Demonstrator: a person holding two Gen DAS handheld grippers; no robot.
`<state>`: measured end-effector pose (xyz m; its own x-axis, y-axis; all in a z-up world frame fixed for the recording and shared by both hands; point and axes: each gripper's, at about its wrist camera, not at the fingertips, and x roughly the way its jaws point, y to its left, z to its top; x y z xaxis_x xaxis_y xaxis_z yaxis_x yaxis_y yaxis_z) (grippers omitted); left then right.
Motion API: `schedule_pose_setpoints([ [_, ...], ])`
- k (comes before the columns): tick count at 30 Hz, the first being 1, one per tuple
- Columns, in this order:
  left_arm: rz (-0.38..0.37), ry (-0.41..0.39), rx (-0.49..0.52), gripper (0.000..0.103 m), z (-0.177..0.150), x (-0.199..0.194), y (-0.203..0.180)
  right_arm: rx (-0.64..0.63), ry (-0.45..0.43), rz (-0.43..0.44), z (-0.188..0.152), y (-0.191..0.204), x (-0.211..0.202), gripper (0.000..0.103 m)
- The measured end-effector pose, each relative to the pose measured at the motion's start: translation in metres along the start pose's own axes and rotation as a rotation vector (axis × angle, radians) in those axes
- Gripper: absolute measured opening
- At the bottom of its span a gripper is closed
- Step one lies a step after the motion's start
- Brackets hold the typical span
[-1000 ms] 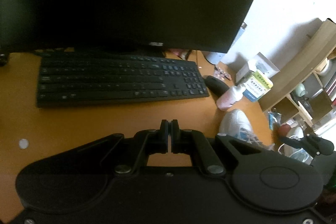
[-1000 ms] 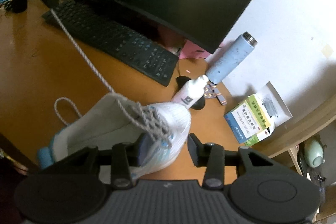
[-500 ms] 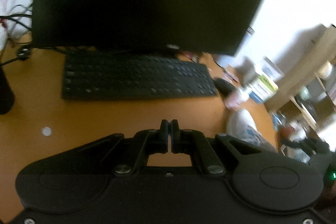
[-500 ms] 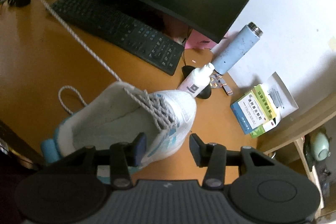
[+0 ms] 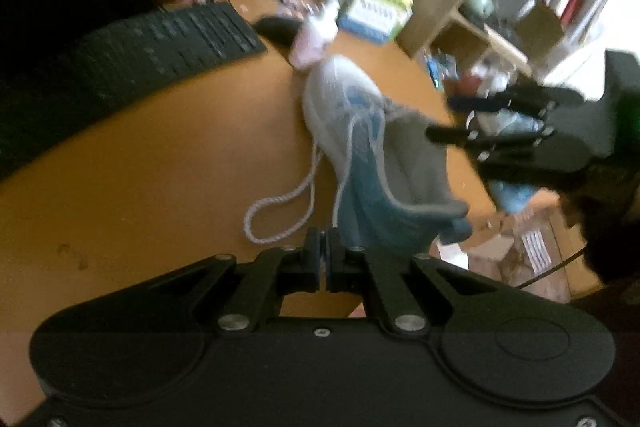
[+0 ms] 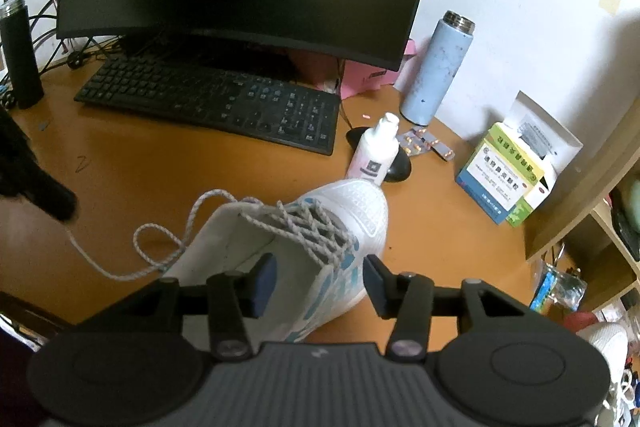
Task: Lace up shoes with both hands
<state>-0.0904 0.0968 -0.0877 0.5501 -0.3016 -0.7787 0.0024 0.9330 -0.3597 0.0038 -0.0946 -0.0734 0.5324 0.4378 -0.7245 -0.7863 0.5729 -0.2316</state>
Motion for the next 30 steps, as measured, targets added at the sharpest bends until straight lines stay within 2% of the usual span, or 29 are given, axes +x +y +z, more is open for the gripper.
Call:
schedule_pose_setpoints([
  [4, 0.004, 0.048, 0.008, 0.000, 0.006, 0.034, 0.008, 0.003, 0.014, -0.001, -0.002, 0.001, 0.001, 0.050],
  [6, -0.003, 0.105, 0.017, 0.000, 0.011, 0.059, 0.014, 0.007, 0.023, -0.003, -0.003, 0.001, 0.001, 0.050],
  [8, 0.007, 0.123, 0.040, 0.006, 0.014, 0.062, 0.014, 0.012, 0.033, -0.010, -0.004, 0.001, 0.001, 0.051],
  [10, 0.014, 0.113, 0.069, 0.021, 0.021, 0.059, 0.013, 0.018, 0.039, -0.017, -0.005, 0.001, 0.001, 0.051],
  [14, 0.026, 0.053, 0.121, 0.021, 0.038, 0.044, 0.015, 0.050, 0.049, -0.033, -0.006, -0.004, 0.000, 0.051],
  [16, 0.040, 0.047, 0.190, 0.021, 0.051, 0.050, 0.016, 0.066, 0.053, -0.038, -0.006, -0.006, 0.000, 0.051],
  [22, -0.038, 0.110, 0.323, 0.021, 0.065, 0.089, 0.008, 0.085, 0.072, -0.054, -0.006, -0.006, 0.000, 0.051],
  [29, -0.064, 0.134, 0.348, 0.021, 0.067, 0.109, 0.008, 0.140, 0.090, -0.061, -0.010, -0.009, -0.007, 0.051],
  [30, -0.066, 0.135, 0.346, 0.016, 0.068, 0.111, 0.009, 0.143, 0.094, -0.063, -0.011, -0.009, -0.007, 0.051],
])
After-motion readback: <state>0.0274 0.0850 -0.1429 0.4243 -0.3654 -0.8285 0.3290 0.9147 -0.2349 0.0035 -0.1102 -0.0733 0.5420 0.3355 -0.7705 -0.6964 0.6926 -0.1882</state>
